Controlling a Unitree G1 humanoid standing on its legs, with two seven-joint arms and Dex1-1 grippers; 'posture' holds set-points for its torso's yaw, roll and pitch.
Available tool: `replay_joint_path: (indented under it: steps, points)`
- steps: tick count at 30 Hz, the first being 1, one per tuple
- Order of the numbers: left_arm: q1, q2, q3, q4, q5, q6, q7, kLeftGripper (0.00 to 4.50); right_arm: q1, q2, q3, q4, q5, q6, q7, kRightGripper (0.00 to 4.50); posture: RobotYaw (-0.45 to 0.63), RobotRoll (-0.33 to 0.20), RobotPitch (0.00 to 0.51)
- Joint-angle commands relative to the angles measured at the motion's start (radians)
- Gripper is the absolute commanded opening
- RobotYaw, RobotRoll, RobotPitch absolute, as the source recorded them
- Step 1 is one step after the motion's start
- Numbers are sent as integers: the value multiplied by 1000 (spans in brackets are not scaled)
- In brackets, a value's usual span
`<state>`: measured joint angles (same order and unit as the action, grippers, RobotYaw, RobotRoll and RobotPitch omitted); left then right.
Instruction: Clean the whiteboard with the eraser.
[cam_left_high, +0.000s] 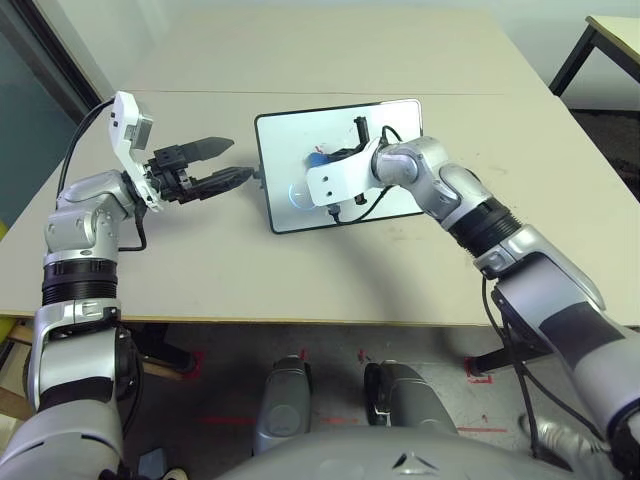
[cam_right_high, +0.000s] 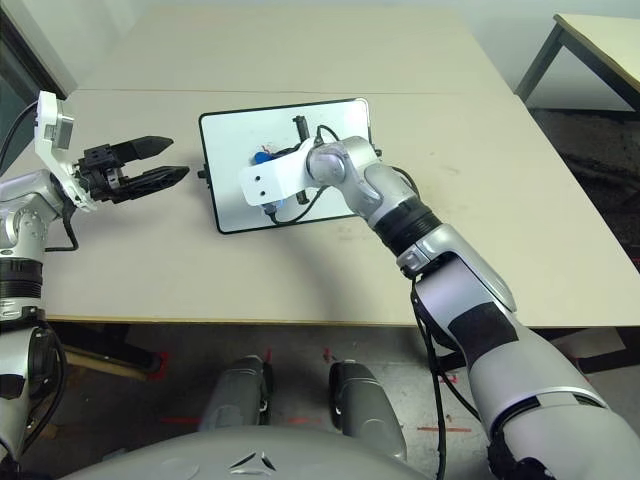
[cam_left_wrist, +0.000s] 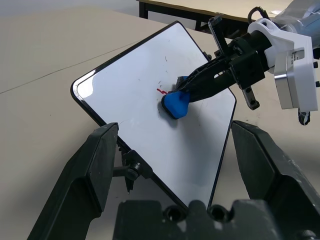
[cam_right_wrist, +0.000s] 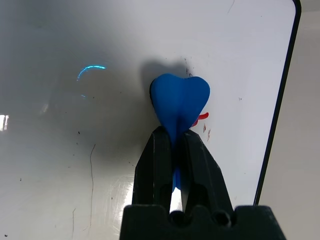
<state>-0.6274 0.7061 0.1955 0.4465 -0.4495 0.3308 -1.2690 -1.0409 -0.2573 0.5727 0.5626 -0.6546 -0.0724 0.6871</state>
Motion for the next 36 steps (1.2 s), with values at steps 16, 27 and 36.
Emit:
replay_joint_path:
  steps: [16, 27, 36]
  points:
    - [-17, 1, -2, 7, -5, -4, -5, 4500, -20, -120, -33, 23, 3, 17, -10, 0, 265, 0, 68]
    - [-17, 4, 0, 3, -6, -2, -7, 4500, -37, -65, -13, 28, 1, 16, -14, 0, 280, 0, 62]
    - [16, 20, 12, -27, -16, 13, -7, 4500, -66, 17, 8, 80, -8, -2, -40, 0, 310, 0, 60]
